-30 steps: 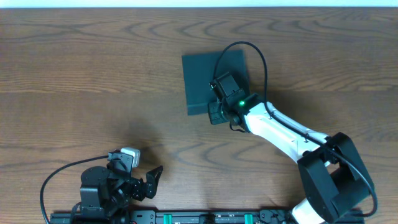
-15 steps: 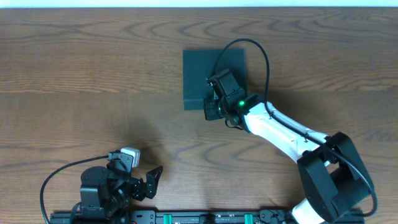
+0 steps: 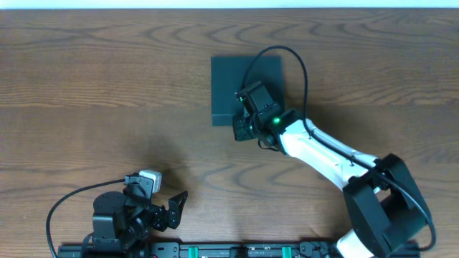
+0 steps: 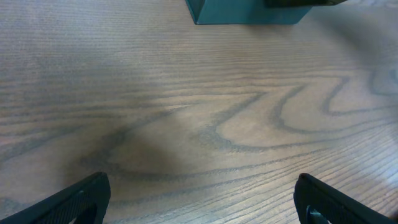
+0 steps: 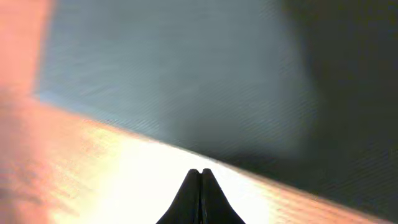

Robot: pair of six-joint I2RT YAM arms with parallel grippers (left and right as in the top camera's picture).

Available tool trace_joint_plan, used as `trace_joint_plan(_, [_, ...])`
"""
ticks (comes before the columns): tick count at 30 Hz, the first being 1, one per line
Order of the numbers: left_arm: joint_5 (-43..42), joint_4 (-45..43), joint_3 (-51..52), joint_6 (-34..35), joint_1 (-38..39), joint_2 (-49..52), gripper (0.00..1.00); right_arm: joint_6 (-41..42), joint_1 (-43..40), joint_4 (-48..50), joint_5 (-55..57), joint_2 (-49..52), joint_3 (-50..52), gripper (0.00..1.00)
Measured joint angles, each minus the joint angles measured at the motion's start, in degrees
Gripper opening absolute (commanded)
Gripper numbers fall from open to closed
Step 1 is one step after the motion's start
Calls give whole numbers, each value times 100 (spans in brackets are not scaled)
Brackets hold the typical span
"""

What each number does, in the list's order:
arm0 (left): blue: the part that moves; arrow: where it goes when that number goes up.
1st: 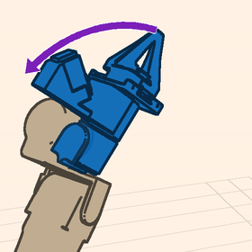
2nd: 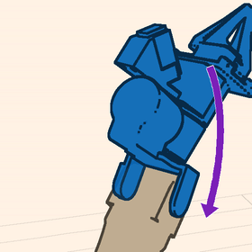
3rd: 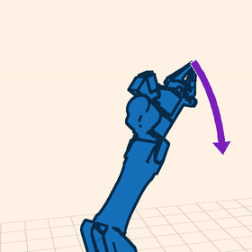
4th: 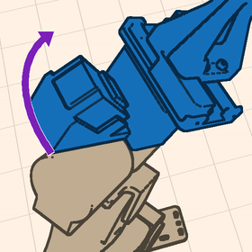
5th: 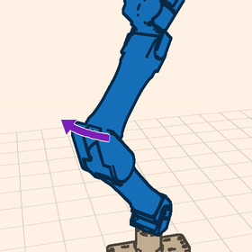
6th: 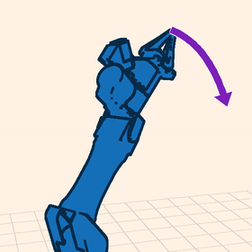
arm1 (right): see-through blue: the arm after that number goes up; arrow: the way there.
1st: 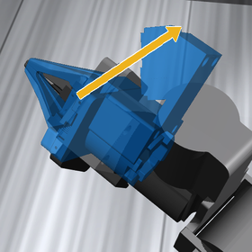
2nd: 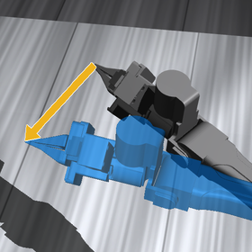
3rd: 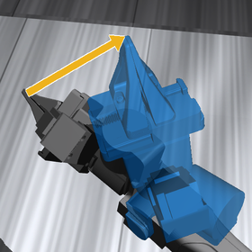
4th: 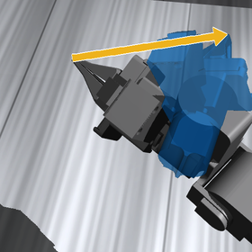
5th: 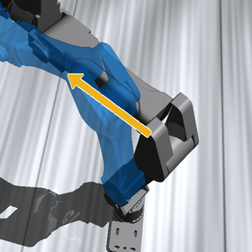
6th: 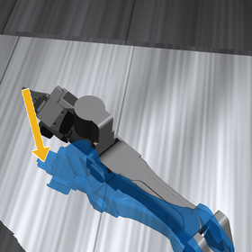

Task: Pack container

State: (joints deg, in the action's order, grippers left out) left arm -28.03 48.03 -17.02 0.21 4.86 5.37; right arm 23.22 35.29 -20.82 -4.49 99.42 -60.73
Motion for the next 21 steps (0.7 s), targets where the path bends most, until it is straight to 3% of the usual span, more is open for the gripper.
trace_joint_plan(3, [0, 2, 0, 0, 0, 0, 95, -411, 140, 13, -39, -492, 0, 7])
trace_joint_plan(5, [0, 4, 0, 0, 0, 0, 95, -713, 142, 26, -59, -890, -9, 1])
trace_joint_plan(10, [0, 2, 0, 0, 0, 0, 95, -1436, 7, -109, -70, -1676, -39, 1])
trace_joint_plan(19, [0, 0, 0, 0, 0, 0, 95, -2072, -1274, -92, -122, -3248, 651, 1])
trace_joint_plan(20, [0, 0, 0, 0, 0, 0, 95, -2090, -1394, -22, -192, -3497, 835, 8])
trace_joint_plan(21, [2, -2, 0, 0, 0, 0, 95, -2122, -1550, 127, -326, -3790, 1069, 26])
